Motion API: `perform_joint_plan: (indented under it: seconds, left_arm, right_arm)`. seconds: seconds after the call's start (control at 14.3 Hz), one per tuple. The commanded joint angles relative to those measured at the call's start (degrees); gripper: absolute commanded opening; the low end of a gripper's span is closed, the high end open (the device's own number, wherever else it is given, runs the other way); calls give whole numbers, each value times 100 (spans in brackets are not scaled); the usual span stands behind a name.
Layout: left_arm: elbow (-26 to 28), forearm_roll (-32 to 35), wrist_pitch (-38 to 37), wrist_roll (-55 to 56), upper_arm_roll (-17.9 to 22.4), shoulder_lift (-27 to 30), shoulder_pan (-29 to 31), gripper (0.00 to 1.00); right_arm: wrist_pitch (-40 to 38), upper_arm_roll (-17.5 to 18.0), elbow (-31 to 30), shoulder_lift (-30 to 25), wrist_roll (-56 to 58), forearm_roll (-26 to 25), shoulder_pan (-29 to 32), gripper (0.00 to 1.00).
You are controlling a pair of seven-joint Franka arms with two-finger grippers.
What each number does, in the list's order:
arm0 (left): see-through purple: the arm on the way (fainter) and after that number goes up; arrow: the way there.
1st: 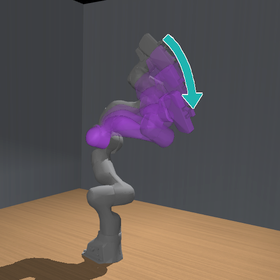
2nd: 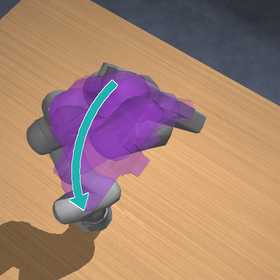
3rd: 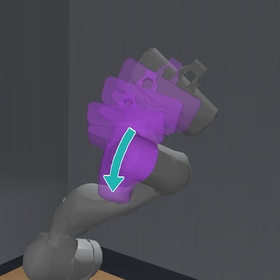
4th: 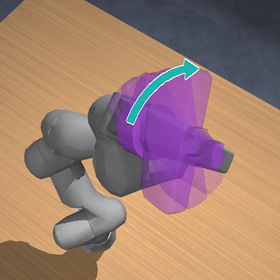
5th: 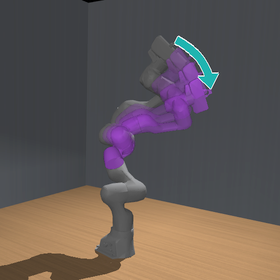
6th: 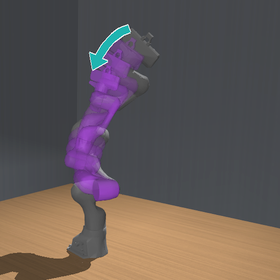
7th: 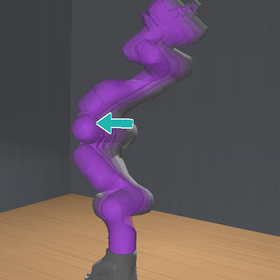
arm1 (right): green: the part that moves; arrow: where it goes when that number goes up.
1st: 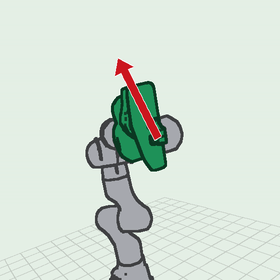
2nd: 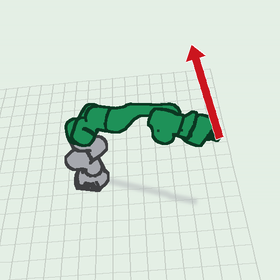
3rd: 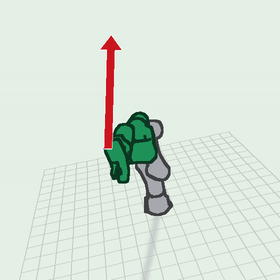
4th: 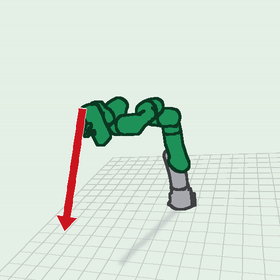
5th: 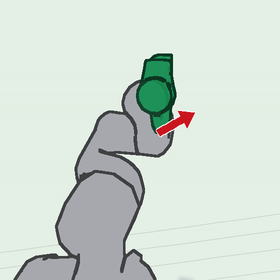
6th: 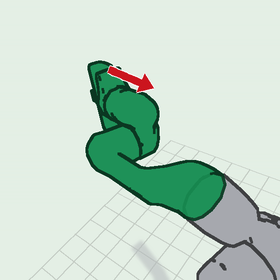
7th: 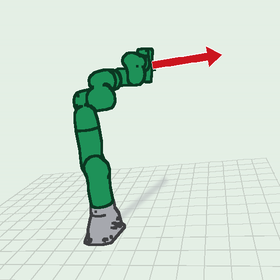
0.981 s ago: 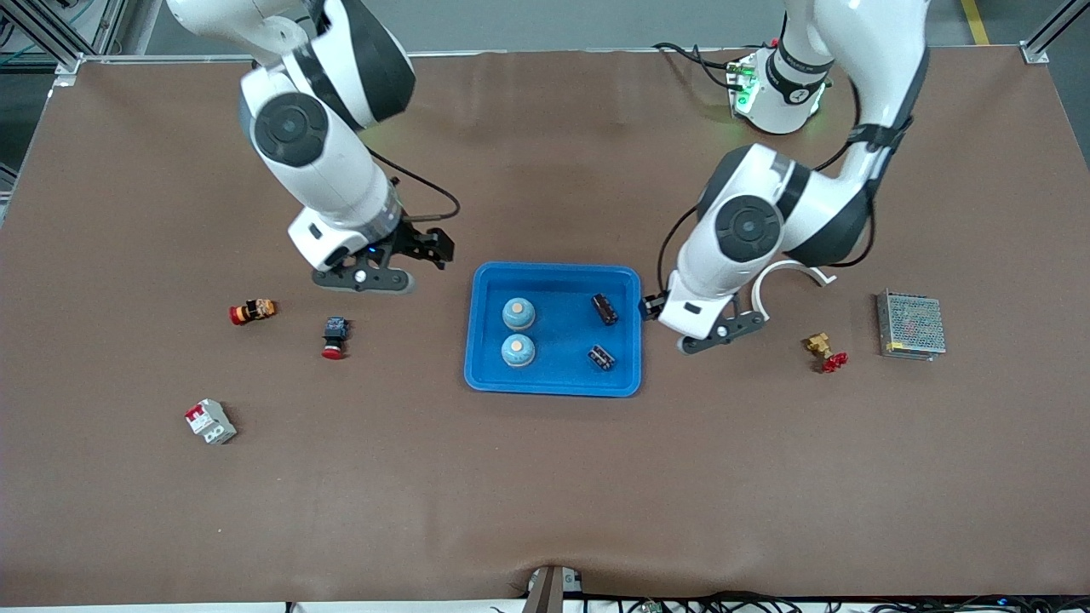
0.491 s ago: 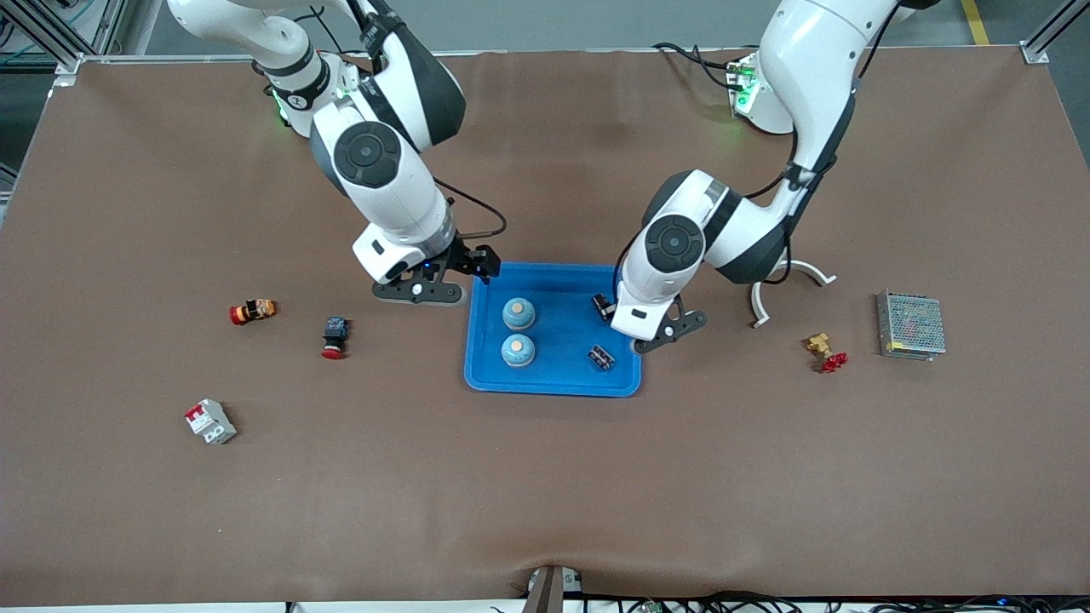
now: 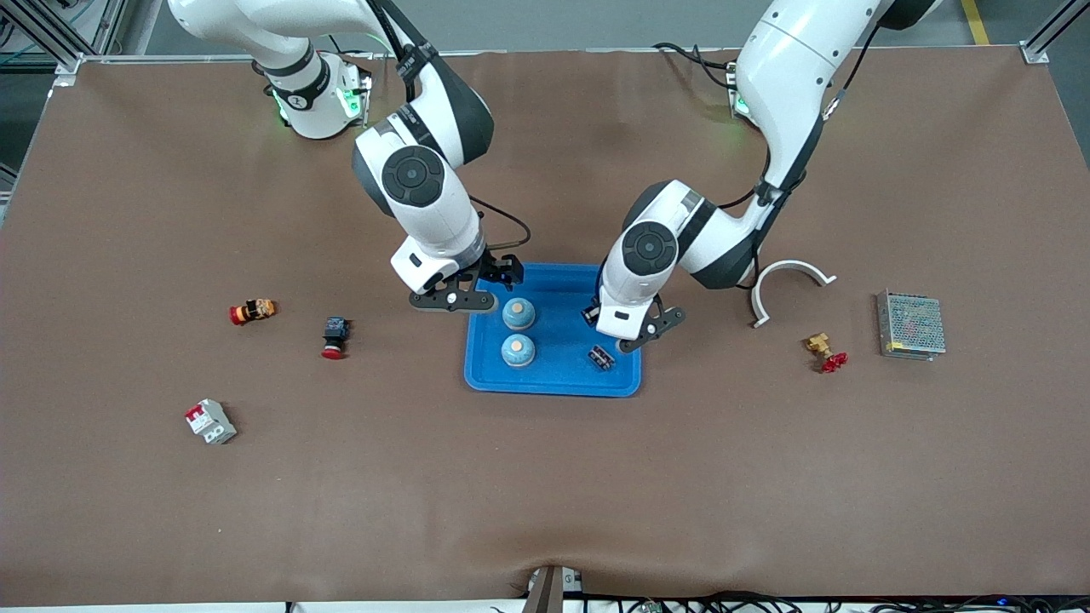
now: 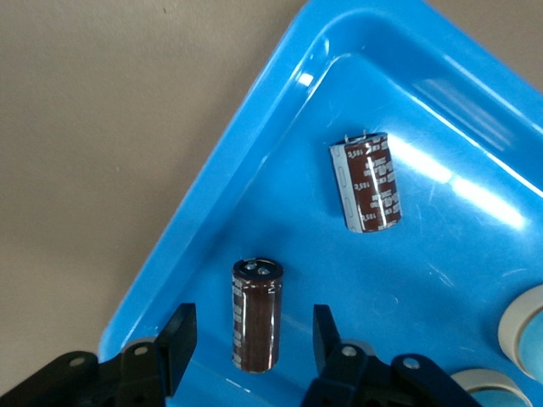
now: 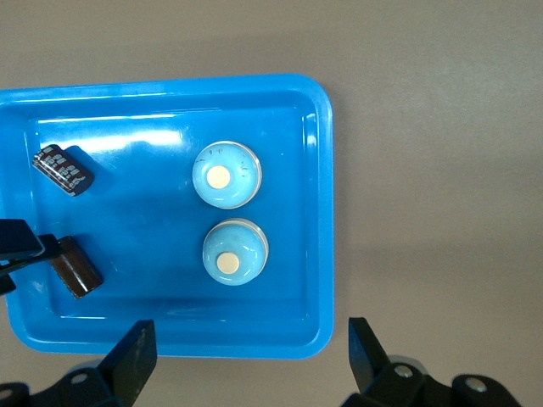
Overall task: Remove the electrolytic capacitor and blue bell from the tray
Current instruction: 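Grasp a brown capacitor with the left gripper while the right gripper hovers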
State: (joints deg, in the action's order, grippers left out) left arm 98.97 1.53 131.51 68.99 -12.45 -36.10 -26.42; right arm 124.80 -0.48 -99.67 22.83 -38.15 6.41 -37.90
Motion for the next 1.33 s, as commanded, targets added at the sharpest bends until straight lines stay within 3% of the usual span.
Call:
perform_joint_plan:
  seconds: [0.0, 0.7, 0.91, 1.05, 1.26]
  left_arm:
    - [-70, 146, 147, 282, 23, -134, -56, 63]
    - [-70, 155, 323, 361, 32, -389, -126, 48]
    - [-53, 155, 314, 352, 32, -389, -126, 30]
    - [-53, 155, 236, 361, 50, -310, -161, 2]
    - [-79, 155, -124, 361, 67, 49, -126, 0]
  right_arm:
    - [88, -75, 35, 72, -114, -17, -103, 100]
    - [404, -75, 44, 282, -114, -87, -182, 100]
    - [624, -75, 44, 485, -105, -175, -262, 100]
    - [738, -75, 53, 669, -105, -193, -358, 100]
    - [949, -75, 53, 854, -105, -193, -437, 100]
